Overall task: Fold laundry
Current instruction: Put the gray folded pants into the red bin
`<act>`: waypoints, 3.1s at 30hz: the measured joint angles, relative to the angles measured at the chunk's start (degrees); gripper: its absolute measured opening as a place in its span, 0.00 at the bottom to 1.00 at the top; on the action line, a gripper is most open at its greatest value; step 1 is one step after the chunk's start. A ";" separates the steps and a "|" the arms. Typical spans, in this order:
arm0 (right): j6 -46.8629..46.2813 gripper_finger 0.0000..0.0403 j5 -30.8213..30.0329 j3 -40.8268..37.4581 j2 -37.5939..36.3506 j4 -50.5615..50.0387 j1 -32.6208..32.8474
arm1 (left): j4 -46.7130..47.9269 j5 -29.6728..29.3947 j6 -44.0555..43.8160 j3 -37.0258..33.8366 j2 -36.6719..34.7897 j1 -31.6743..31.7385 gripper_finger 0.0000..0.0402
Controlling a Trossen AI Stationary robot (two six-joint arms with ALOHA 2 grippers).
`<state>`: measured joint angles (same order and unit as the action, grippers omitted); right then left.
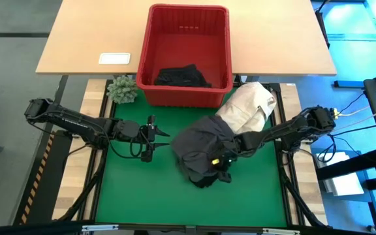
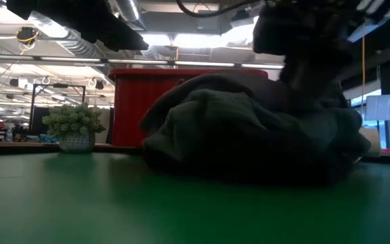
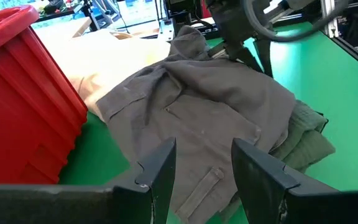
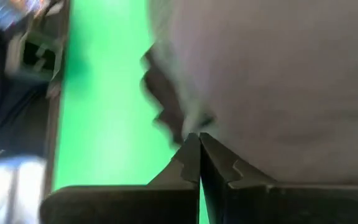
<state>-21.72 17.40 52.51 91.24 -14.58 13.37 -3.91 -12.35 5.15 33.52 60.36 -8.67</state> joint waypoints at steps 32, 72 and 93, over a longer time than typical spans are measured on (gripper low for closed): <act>13.31 0.00 -4.84 21.62 -1.93 -35.61 2.05 | -0.05 -0.03 -0.39 0.00 0.00 0.01 0.37; 34.43 0.87 -26.56 27.11 0.77 -39.15 3.25 | -0.03 -2.37 -0.63 0.00 0.00 0.01 0.37; 33.68 0.87 -27.13 25.00 10.05 -40.77 7.39 | 0.45 -3.20 -2.07 0.02 -0.02 0.00 0.37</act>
<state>11.96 -9.73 77.52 101.30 -55.35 20.75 -3.46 -15.55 3.08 33.54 60.34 -8.67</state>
